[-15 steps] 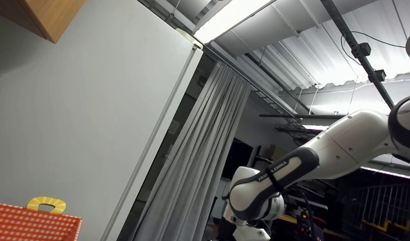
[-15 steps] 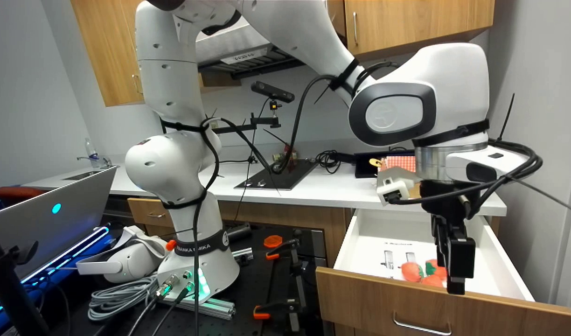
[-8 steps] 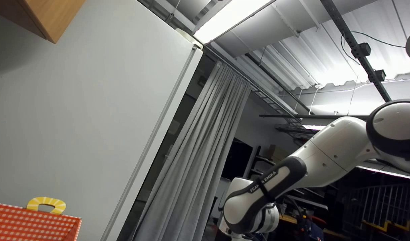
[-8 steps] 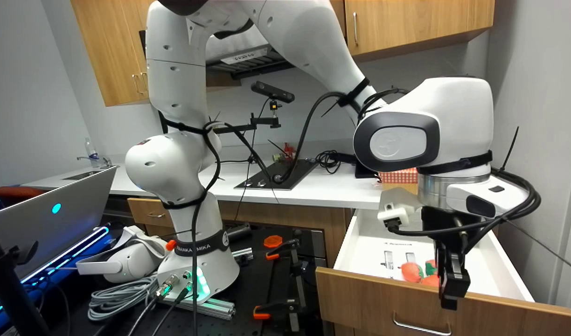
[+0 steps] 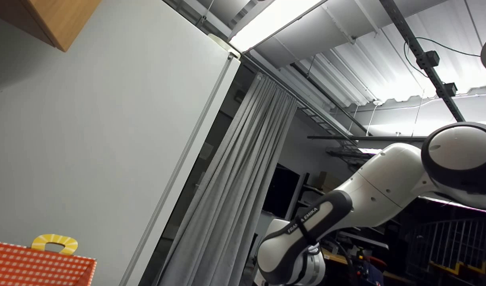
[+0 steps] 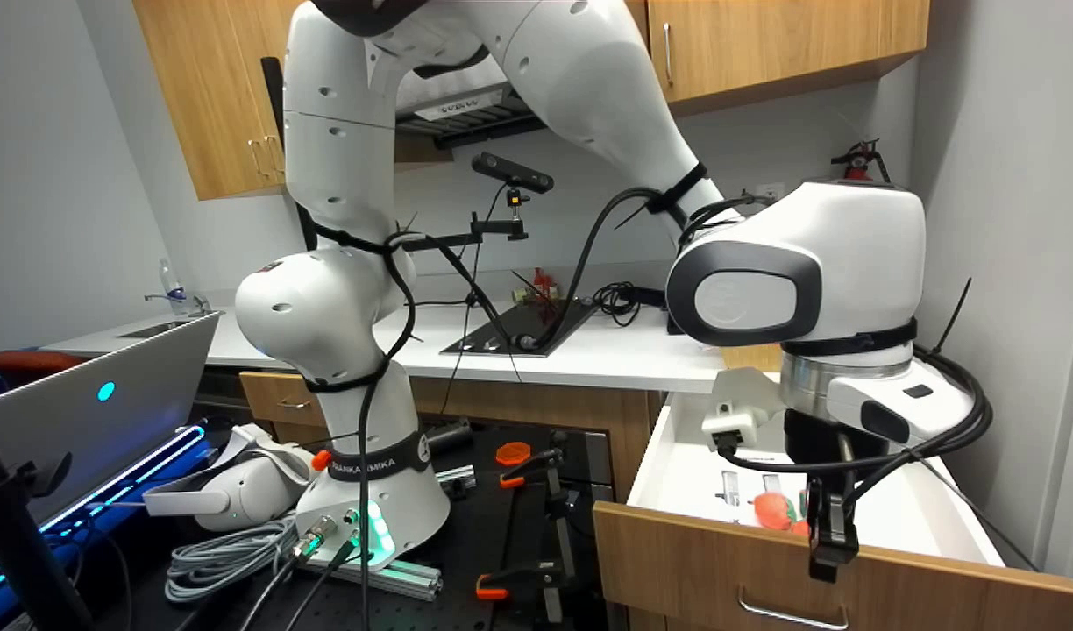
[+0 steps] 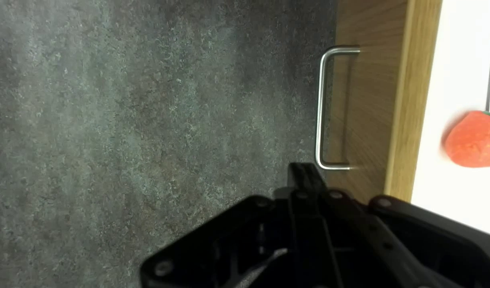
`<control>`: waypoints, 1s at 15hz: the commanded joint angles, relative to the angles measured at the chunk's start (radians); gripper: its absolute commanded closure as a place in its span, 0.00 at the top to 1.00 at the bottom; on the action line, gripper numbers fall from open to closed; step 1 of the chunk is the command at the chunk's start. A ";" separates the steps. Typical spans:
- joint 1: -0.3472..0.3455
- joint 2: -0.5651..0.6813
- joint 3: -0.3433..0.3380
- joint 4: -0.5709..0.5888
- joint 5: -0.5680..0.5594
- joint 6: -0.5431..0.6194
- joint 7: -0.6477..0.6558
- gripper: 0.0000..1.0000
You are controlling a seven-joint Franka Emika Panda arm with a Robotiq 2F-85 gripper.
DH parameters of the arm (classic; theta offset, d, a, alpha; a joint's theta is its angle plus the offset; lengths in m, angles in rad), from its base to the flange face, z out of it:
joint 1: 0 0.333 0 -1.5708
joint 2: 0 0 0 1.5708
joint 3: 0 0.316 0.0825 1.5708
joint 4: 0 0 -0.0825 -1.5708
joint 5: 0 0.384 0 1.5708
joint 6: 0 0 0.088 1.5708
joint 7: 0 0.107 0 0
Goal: Close the top right drawer partially
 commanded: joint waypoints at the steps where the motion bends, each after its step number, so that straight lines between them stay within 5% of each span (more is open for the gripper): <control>1: -0.008 0.034 0.019 0.011 0.052 0.036 -0.012 0.00; 15: 0.000 0.076 0.132 0.015 0.215 0.038 -0.044 0.00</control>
